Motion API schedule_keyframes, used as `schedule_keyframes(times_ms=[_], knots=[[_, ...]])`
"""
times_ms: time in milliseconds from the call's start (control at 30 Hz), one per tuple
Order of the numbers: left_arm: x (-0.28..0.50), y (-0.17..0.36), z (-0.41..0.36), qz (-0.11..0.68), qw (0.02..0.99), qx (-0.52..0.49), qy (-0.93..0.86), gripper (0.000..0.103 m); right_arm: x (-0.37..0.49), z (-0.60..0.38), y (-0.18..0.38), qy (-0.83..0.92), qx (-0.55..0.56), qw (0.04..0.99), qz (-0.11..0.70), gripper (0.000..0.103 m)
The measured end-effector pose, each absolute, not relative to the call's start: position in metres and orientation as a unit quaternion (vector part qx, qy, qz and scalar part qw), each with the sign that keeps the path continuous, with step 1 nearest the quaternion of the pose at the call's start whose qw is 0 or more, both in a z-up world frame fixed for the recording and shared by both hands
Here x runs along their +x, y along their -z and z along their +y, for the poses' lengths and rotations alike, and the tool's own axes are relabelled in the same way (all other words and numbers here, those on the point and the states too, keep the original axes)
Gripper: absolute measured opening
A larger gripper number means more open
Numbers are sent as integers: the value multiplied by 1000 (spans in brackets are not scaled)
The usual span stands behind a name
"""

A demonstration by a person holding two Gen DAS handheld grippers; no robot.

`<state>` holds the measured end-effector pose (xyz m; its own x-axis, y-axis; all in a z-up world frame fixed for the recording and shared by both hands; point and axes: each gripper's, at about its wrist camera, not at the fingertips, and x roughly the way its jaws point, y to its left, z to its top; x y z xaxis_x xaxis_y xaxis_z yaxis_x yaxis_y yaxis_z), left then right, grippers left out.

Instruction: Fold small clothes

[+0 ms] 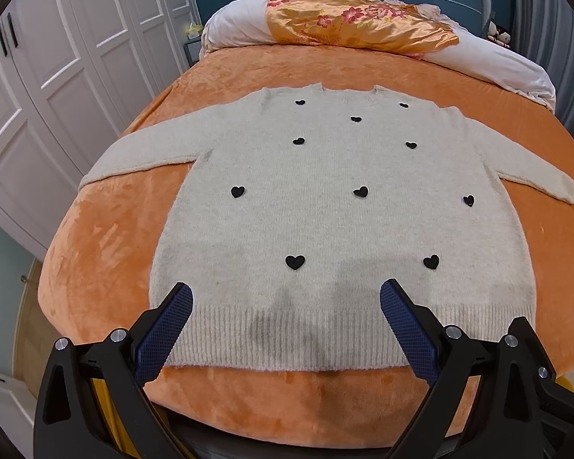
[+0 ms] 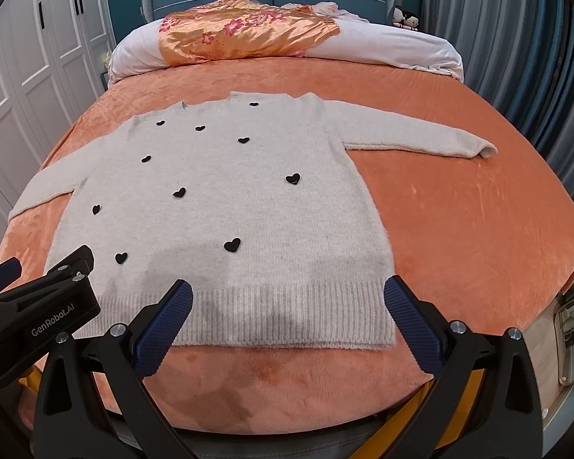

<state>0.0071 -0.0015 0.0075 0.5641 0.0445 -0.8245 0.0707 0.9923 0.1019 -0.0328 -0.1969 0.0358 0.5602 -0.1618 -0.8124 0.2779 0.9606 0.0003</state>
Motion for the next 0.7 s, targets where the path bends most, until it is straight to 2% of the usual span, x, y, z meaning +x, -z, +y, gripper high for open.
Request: schedule_keyframes(times_ms=[700], knots=[[14, -4, -6, 473, 878, 68, 5, 96, -26, -203, -27, 125, 69, 876, 460, 98]])
